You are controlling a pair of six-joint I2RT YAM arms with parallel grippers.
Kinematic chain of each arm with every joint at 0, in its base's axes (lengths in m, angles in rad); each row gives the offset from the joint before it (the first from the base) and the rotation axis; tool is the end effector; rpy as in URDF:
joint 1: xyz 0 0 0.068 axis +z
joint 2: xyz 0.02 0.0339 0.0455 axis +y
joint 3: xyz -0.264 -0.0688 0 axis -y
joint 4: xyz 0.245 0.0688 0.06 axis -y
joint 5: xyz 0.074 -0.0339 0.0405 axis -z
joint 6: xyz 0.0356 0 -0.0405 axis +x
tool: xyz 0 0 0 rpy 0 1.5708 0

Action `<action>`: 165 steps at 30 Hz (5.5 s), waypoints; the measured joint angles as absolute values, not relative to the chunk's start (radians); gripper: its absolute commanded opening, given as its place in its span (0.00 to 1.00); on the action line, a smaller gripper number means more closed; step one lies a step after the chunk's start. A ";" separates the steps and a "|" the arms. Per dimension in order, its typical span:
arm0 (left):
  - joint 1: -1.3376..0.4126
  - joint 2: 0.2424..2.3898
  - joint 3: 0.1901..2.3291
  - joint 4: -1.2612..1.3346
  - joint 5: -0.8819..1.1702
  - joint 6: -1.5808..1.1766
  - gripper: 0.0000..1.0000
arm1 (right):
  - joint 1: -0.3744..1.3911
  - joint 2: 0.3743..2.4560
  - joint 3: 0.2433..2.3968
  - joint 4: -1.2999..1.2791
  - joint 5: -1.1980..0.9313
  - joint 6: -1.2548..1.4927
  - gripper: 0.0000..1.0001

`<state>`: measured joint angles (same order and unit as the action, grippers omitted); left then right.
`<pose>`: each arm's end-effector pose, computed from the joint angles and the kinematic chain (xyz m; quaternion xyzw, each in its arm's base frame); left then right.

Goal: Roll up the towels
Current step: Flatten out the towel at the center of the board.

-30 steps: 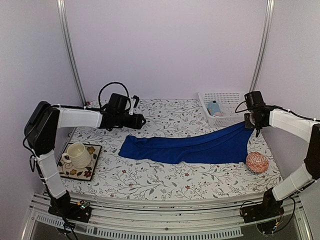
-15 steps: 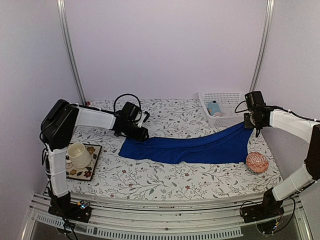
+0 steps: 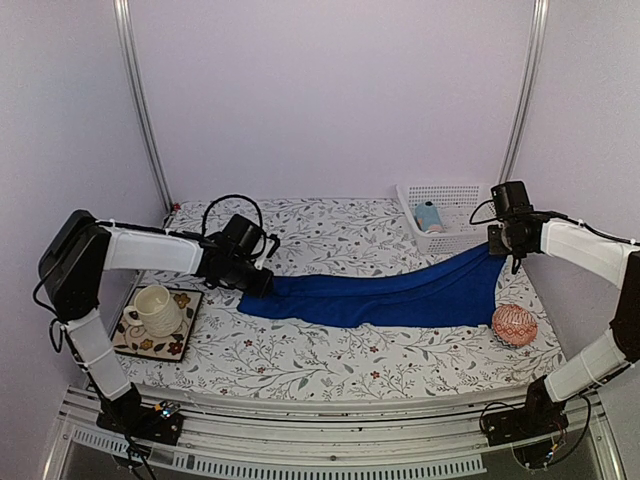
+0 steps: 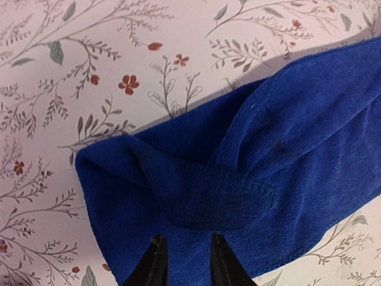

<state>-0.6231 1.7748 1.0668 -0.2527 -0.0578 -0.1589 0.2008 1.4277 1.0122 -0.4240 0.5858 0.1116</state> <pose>0.2947 -0.2092 0.1685 0.2109 0.9299 -0.0889 0.2881 0.2979 0.0405 0.2536 0.0633 0.8978 -0.2131 0.3801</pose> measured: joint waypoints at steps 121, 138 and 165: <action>-0.819 1.734 1.154 -0.358 0.078 1.005 0.83 | 0.159 1.445 1.136 -0.436 0.494 0.059 0.05; -0.757 1.940 1.331 -0.598 0.210 1.018 0.56 | 0.184 1.436 1.123 -0.420 0.487 0.059 0.05; -0.756 2.054 1.422 -0.710 0.275 1.010 0.28 | 0.197 1.407 1.109 -0.410 0.483 0.053 0.05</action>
